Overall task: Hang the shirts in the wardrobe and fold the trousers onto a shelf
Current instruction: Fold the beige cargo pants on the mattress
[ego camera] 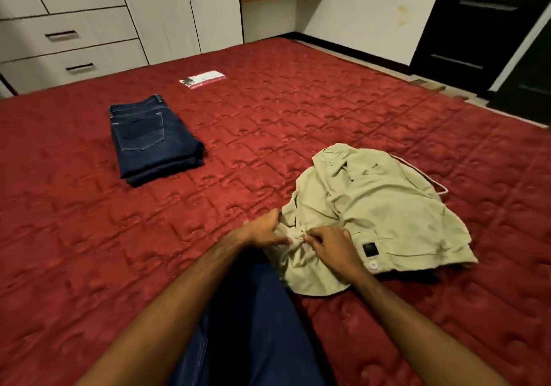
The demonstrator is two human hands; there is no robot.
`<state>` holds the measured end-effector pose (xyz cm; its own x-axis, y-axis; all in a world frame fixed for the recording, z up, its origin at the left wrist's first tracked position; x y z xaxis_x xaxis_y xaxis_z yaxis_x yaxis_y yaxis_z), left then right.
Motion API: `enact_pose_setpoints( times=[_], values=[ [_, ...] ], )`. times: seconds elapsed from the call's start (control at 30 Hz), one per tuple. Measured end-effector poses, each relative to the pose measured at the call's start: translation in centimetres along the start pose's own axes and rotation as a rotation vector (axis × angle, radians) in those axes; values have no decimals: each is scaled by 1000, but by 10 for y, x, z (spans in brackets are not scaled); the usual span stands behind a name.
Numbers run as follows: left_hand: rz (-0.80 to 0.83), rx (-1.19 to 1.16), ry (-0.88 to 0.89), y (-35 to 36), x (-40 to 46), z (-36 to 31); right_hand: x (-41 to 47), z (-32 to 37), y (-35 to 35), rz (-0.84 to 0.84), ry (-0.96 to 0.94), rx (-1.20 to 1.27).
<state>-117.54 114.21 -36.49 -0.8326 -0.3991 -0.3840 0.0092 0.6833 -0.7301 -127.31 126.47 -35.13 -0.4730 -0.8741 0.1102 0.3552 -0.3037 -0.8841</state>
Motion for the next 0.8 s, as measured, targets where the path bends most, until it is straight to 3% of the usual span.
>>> enact_pose_setpoints(
  times=[0.1,0.2,0.3,0.37,0.43,0.5,0.6,0.7,0.8],
  values=[
    [-66,-144,62,-11,-2,-5,8,8,6,20,52,557],
    [-31,-504,114,-26,-21,-18,22,23,-10,-77,107,1071],
    [-37,-717,124,-46,-35,-21,44,75,-42,-79,28,1409],
    [-212,-869,199,-78,-43,-24,61,124,-68,-24,-94,1511],
    [-510,-1015,253,-125,-64,-17,77,170,-85,56,-198,1576],
    [-710,-1045,305,-166,-91,-12,91,210,-96,129,-281,1541],
    [-942,-963,304,-208,-133,14,99,247,-100,123,-436,1186],
    [-1228,-1153,159,-228,-171,90,83,232,-75,115,-473,776],
    [-1476,-1333,101,-247,-219,163,60,187,-20,268,-415,276]
  ],
)
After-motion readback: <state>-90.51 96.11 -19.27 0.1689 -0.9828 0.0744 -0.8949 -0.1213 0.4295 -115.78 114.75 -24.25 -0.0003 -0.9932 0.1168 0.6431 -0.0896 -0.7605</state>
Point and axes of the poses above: each hand's wrist, its own x-axis towards the middle knuckle, its own y-axis out of the palm, z = x × y, the point moved 10 cm from there along x, towards the middle knuckle, and after that the axes turned 2 degrees about -y, right-handed, at the moved point
